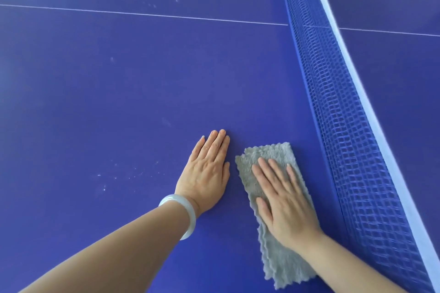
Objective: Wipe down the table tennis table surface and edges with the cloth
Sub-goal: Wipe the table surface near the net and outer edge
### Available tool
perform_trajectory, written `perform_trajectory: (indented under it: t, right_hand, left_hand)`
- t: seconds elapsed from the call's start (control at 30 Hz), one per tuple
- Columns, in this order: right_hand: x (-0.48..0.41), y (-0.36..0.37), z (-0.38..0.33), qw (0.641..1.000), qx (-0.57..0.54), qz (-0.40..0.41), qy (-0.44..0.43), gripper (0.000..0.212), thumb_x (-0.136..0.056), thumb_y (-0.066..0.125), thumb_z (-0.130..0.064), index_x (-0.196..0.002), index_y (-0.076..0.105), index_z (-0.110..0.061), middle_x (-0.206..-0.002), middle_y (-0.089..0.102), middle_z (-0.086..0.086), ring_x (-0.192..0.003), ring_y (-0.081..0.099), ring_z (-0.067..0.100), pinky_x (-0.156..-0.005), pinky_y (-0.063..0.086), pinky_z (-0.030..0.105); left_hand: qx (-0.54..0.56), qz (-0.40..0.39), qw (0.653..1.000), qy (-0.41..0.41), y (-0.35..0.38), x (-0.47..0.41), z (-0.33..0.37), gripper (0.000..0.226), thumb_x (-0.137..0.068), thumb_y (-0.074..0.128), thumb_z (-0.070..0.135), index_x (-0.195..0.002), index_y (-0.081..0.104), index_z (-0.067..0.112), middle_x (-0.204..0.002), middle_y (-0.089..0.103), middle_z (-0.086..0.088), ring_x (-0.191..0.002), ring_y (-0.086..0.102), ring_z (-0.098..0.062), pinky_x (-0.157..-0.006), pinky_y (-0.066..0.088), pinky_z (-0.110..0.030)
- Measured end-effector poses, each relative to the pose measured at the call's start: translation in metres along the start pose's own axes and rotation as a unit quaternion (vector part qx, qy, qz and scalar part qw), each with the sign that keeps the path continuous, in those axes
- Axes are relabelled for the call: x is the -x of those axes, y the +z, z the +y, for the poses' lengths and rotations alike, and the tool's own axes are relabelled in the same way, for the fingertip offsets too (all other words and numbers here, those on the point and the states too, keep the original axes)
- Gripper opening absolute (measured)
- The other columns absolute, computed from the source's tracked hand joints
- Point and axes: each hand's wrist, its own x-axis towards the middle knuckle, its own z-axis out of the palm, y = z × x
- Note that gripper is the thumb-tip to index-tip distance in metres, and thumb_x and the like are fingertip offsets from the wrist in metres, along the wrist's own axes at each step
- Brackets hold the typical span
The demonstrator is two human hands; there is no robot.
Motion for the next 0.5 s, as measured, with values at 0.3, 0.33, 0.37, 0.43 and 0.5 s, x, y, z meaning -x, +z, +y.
perform_trajectory:
  t: [0.3,0.33,0.37,0.43,0.5]
  right_hand:
    - [-0.08,-0.006,-0.017,0.959,-0.041,0.032,0.278,0.06,-0.103,0.016,-0.034,-0.159,0.006,-0.013,-0.166,0.002,0.006,-0.154,0.0,0.023,-0.123,0.004,0.051]
    - [-0.065,-0.001,-0.036,0.968,-0.033,0.039,0.247,0.061,-0.103,0.017,-0.034,-0.158,0.009,-0.012,-0.166,0.005,0.008,-0.154,0.002,0.024,-0.123,0.006,0.051]
    - [-0.045,0.003,-0.052,0.98,-0.024,0.036,0.193,0.061,-0.102,0.018,-0.035,-0.158,0.011,-0.011,-0.166,0.007,0.008,-0.154,0.003,0.024,-0.123,0.009,0.052]
    - [-0.009,0.006,-0.059,0.998,-0.014,0.019,0.059,0.061,-0.103,0.021,-0.037,-0.158,0.015,-0.012,-0.166,0.009,0.006,-0.153,0.006,0.023,-0.123,0.013,0.051]
    - [-0.005,0.003,-0.025,1.0,-0.008,0.013,-0.021,0.06,-0.103,0.024,-0.038,-0.158,0.018,-0.015,-0.166,0.011,0.002,-0.153,0.008,0.019,-0.122,0.016,0.049]
  left_hand:
    - [0.002,0.007,1.0,-0.003,-0.002,0.0,0.0,0.057,-0.104,0.027,0.03,-0.156,0.014,0.012,-0.165,0.008,-0.001,-0.152,0.004,-0.017,-0.122,-0.009,-0.032]
    - [0.003,0.007,1.0,-0.002,-0.002,0.0,0.0,0.056,-0.105,0.027,0.03,-0.156,0.014,0.011,-0.165,0.008,-0.002,-0.152,0.004,-0.017,-0.122,-0.009,-0.032]
    - [0.006,0.008,1.0,-0.001,-0.002,0.0,0.0,0.056,-0.105,0.026,0.029,-0.156,0.014,0.011,-0.165,0.008,-0.002,-0.152,0.003,-0.017,-0.122,-0.009,-0.032]
    - [0.013,0.009,1.0,-0.001,-0.002,0.0,0.0,0.056,-0.105,0.025,0.027,-0.156,0.013,0.011,-0.165,0.006,-0.002,-0.152,0.001,-0.017,-0.122,-0.01,-0.032]
    - [0.01,0.008,1.0,0.0,-0.001,0.0,0.0,0.056,-0.105,0.022,0.028,-0.157,0.011,0.011,-0.165,0.004,-0.002,-0.152,-0.001,-0.017,-0.122,-0.009,-0.033]
